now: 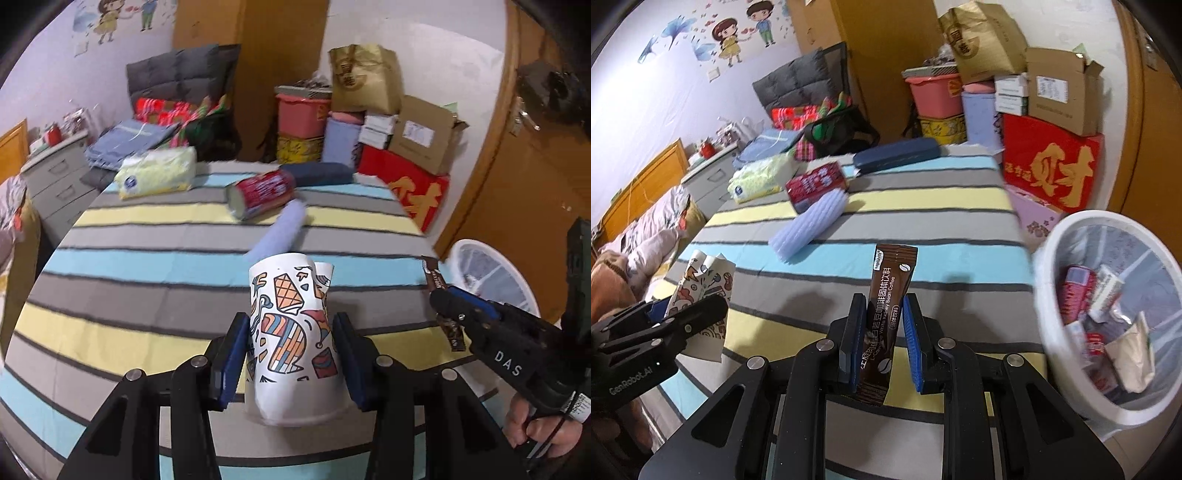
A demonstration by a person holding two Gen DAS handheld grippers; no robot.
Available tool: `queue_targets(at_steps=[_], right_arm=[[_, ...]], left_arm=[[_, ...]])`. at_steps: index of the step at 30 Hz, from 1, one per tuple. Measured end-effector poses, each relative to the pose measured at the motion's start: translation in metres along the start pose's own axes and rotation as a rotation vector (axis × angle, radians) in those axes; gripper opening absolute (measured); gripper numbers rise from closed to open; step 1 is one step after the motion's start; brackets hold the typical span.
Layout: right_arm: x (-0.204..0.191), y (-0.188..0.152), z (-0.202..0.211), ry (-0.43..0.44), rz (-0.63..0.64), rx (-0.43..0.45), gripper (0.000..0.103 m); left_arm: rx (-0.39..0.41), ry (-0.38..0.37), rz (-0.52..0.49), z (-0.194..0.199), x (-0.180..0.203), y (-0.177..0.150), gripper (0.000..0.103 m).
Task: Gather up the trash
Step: 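Carry the snack bar and paper cup over the white wastebasket with both tools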
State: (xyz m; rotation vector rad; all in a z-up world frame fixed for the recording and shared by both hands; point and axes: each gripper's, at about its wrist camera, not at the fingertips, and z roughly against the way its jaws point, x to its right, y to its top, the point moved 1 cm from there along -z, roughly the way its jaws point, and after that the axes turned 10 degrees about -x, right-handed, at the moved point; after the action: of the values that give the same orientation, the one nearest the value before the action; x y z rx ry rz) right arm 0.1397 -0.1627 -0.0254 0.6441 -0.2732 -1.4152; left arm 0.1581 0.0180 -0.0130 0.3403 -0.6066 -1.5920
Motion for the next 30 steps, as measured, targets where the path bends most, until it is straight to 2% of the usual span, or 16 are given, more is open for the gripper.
queue_targets(at_steps=[17,30], right_arm=[[0.070,-0.010,0.057,-0.115,-0.129,0.121,0.021],[0.133,-0.026,0.087,-0.216,-0.243,0.151,0.021]], left_arm=[[0.058,-0.111,-0.178,0.014,0.108,0.026,0.047],[0.023,-0.225,-0.291,-0.006,0.192,0.032,0.048]])
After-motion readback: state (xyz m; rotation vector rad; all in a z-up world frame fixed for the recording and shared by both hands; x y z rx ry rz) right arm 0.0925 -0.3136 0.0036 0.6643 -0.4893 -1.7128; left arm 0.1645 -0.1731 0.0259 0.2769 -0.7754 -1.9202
